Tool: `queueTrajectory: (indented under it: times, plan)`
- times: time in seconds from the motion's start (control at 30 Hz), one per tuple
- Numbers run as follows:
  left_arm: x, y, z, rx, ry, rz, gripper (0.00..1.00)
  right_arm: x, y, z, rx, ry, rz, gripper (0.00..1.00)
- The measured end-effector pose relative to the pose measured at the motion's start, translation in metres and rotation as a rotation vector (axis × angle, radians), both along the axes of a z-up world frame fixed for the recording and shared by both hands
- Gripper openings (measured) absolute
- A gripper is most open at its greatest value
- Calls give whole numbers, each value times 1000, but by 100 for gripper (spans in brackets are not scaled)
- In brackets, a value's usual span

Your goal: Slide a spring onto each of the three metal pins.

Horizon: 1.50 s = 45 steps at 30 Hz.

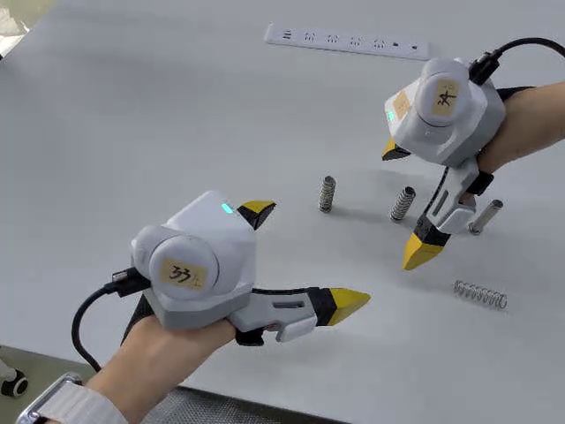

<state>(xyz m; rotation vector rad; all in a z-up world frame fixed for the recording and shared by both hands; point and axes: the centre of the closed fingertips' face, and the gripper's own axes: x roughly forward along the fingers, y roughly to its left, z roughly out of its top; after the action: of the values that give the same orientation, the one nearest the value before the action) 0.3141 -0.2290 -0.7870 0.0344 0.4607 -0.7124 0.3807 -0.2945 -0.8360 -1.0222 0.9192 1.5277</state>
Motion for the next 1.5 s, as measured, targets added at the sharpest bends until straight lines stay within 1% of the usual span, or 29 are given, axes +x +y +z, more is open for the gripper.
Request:
queueTrajectory:
  times: [0.1, 0.2, 0.3, 0.33, 0.43, 0.6, 0.7, 0.77, 0.87, 0.9, 1.0, 1.1, 1.2, 1.27, 1.3, 1.43, 1.5]
  plan:
    - [0, 0, 1, 2, 1, -2, 89, 0, 2, 3, 41, 21, -34, 99]
    - [-1, -1, 1, 4, 2, -7, 89, -2, 2, 10, 79, 17, -57, 99]
    - [-2, -3, 0, 8, 5, -16, 89, -4, 1, 16, 114, 25, -93, 99]
    - [-2, -3, 0, 10, 5, -18, 89, -5, 0, 19, 135, 33, -112, 99]
    - [-3, -4, 0, 14, 5, -25, 89, 0, -6, 19, 175, 24, -142, 99]
    - [-4, -5, -1, 28, 6, -41, 89, 3, -19, 24, 215, 25, -192, 99]
    - [-5, -4, 0, 37, 5, -49, 89, 3, -27, 28, 223, 15, -217, 99]
    - [-5, -4, 1, 41, 4, -53, 89, 1, -31, 34, 245, 3, -239, 99]
    - [-4, -3, 2, 49, 1, -59, 89, -3, -40, 41, 263, -9, -265, 99]
    - [-4, -3, 3, 52, 1, -62, 89, -4, -42, 45, 281, -17, -271, 99]
    - [-4, -3, 4, 57, 0, -66, 89, -9, -54, 50, 290, -27, -295, 99]
    - [-4, -5, 5, 62, -2, -74, 89, -15, -65, 52, 297, -36, -323, 99]
    - [-4, -7, 7, 67, -3, -84, 89, -21, -77, 55, 317, -40, -361, 99]
    - [-4, -9, 7, 70, -4, -93, 89, -16, -89, 54, 325, -45, -383, 99]
    - [-4, -10, 8, 70, -5, -96, 89, -16, -93, 54, 327, -46, -394, 99]
    - [-4, -14, 8, 75, -7, -112, 89, -31, -105, 55, 333, -50, -426, 99]
    - [-5, -16, 8, 77, -8, -121, 89, -35, -111, 56, 338, -56, -449, 99]
